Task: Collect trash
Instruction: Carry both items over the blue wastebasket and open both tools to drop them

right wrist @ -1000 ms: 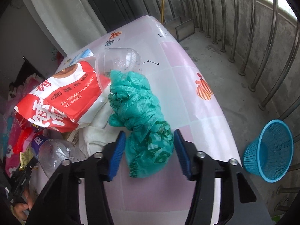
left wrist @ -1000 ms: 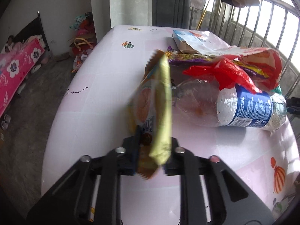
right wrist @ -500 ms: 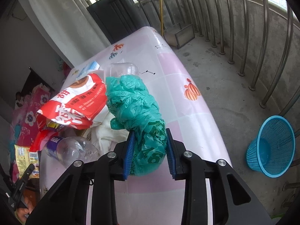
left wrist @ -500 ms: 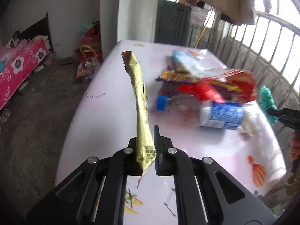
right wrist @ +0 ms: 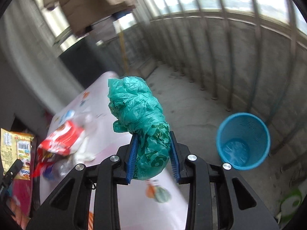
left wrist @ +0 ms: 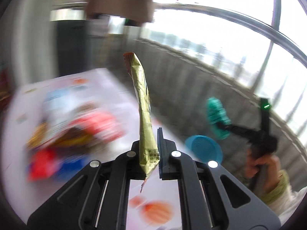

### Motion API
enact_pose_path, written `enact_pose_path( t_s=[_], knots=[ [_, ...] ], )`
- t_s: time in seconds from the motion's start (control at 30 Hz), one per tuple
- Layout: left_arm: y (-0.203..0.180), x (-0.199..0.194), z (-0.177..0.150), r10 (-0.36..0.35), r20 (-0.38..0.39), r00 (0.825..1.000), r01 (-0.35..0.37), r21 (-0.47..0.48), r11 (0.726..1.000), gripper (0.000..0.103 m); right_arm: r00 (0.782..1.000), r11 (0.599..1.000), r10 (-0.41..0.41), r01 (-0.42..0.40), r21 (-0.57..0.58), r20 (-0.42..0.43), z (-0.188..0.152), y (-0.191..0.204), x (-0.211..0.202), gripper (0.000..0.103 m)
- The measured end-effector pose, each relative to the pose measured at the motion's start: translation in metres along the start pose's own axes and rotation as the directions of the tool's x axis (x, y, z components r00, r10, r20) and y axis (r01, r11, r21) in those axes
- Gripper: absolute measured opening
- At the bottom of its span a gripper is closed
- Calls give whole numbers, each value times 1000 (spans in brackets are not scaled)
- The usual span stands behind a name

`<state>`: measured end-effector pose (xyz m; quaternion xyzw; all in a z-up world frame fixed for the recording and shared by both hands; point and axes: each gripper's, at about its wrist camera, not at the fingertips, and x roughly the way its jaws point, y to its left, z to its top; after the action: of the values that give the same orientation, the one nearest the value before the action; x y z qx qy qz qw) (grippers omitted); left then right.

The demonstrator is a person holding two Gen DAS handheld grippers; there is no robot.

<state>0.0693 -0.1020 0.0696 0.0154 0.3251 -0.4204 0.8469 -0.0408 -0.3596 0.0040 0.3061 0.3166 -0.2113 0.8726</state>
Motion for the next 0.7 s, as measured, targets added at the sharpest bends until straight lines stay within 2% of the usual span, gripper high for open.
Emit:
enact_pose_path(
  t_s=[0.07,0.13,0.23,0.27,0.47,0.53,0.57,0.6,0.63,0.67,0.7],
  knots=[
    [-37,52,19,-113,-86,990,117,51,992,5,998,994,-56,55,93,10,2,-34,1,31],
    [-72,103,25,-139,-174,975,161,120,980,5,995,983,-99,96,157,8,2,-61,4,31],
    [-122,177,26,-175,-320,931,242,182,953,5,985,947,-173,171,271,-17,1,-106,19,31],
    [-138,207,23,-194,-381,904,277,176,945,5,983,938,-184,184,295,-26,0,-120,20,31],
    [-195,325,-2,-186,-550,814,341,194,920,5,964,850,-238,267,455,-120,-1,-208,64,33],
    [-212,351,-10,-172,-575,800,352,216,911,8,957,829,-253,289,479,-140,1,-231,81,35],
    [-218,365,-16,-160,-576,802,348,234,908,11,954,822,-258,299,485,-152,3,-244,92,41],
    [-222,373,-20,-156,-576,803,347,238,907,28,951,817,-263,309,488,-161,4,-253,101,45],
    [-230,393,-21,-148,-578,803,339,238,910,51,943,801,-280,333,497,-181,4,-266,111,53],
    [-229,400,-21,-145,-574,806,330,232,915,56,936,786,-293,351,509,-194,3,-276,117,58],
    [-231,403,-23,-149,-561,814,321,222,920,57,931,773,-302,366,519,-207,2,-284,121,59]
  ],
)
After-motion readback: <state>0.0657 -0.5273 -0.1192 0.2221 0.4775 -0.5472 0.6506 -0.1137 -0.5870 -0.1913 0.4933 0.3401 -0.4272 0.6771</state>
